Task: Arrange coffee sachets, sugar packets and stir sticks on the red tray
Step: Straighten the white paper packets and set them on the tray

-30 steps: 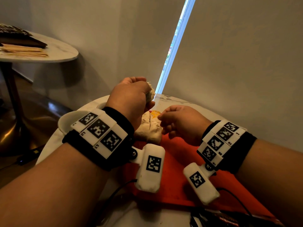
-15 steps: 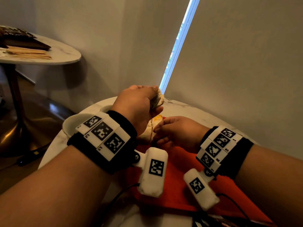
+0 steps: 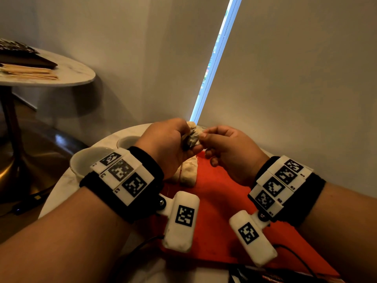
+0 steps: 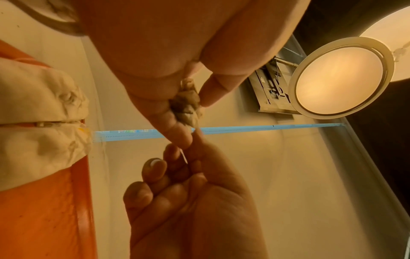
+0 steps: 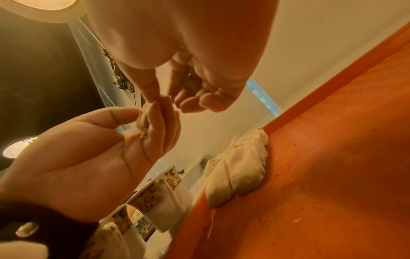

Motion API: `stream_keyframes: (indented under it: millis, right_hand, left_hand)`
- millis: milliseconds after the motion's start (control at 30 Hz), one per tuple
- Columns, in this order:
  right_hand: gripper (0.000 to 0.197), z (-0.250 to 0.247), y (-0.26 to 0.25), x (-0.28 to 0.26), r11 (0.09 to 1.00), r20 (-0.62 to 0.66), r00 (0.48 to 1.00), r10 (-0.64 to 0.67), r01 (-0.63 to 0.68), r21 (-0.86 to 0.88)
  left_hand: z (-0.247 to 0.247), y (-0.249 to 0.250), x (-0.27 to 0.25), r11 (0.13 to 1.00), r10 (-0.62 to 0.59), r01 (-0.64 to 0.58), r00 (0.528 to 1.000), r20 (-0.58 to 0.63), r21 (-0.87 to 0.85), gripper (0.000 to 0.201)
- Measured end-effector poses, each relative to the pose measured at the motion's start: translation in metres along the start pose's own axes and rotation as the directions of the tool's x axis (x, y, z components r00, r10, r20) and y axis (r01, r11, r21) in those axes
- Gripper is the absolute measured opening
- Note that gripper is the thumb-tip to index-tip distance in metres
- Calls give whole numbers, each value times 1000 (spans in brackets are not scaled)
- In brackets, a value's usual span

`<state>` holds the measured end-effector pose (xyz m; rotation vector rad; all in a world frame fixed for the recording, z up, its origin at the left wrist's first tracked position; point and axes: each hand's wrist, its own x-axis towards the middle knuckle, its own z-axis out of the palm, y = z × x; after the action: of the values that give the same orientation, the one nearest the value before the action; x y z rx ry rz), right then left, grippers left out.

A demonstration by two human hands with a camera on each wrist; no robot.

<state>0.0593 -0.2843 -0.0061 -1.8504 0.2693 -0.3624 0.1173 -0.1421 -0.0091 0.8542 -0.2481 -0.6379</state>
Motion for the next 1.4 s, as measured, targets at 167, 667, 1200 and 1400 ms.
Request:
stream_keyframes:
  millis: [167, 667, 1200, 1400]
  right_hand:
    - [10, -1, 1, -1, 999, -77, 997, -29, 27, -27]
    - [11, -2, 0, -1, 994, -114, 992, -53, 64, 93]
    - [15, -3, 6, -2, 987, -73, 993, -93, 102, 128]
    - [8, -7, 8, -3, 993, -79, 991, -107, 111, 48]
  left_hand:
    - [-1, -3, 1, 999, 17, -17, 1000, -12, 50, 13]
    - [-2, -5, -4, 983, 19, -20, 1000, 9, 183, 16]
    - [-4, -7, -5, 948, 2, -16, 999, 46, 318, 38]
    - [-4, -6, -4, 955, 21, -36, 998, 55, 295, 29]
